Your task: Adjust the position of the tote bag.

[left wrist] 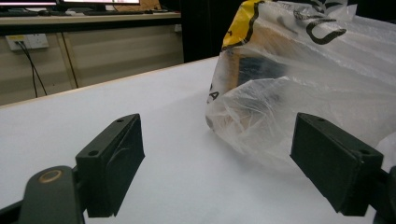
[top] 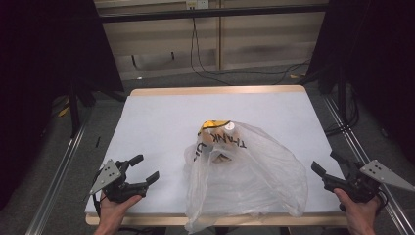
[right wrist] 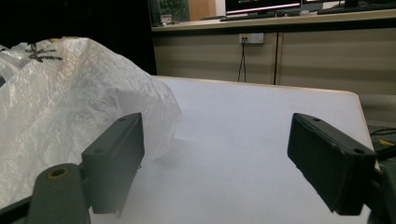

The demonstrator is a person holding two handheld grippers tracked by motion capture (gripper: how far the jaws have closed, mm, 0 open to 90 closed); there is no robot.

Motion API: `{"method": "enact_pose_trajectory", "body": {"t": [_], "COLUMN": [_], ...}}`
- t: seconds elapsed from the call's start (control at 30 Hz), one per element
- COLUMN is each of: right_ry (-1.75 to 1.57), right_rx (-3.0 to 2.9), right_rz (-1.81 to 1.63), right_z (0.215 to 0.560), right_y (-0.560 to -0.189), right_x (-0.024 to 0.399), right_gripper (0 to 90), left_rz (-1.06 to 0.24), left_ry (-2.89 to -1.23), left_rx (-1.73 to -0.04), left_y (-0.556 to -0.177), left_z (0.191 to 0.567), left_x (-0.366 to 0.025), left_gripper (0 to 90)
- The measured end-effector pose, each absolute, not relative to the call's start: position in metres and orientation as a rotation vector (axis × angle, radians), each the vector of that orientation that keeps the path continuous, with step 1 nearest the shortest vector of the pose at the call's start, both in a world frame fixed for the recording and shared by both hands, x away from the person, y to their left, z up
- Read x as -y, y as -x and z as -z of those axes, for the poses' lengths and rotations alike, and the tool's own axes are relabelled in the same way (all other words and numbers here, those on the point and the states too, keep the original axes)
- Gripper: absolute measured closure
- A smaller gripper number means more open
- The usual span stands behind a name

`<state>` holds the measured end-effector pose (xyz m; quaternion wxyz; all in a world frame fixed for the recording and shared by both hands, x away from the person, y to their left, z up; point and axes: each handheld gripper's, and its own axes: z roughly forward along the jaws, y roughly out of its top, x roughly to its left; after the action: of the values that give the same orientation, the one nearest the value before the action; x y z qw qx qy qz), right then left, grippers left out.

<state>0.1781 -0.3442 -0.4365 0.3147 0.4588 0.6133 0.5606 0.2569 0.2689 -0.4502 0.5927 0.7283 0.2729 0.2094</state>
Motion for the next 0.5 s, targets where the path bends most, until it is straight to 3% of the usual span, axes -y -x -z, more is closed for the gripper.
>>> {"method": "enact_pose_trajectory", "body": {"t": [0.5], "right_ry": [-1.23], "right_rx": [-1.713], "right_rz": [-1.5], "right_z": [0.431], "right_y": [-0.178], "right_x": [0.342], "right_gripper": [32.8], "left_rz": [-0.425], "left_ry": [-1.794], "left_rx": [-0.583], "left_y": [-0.253], "left_z": [0.445], "left_x": [-0.258], "left_gripper": [32.9]}}
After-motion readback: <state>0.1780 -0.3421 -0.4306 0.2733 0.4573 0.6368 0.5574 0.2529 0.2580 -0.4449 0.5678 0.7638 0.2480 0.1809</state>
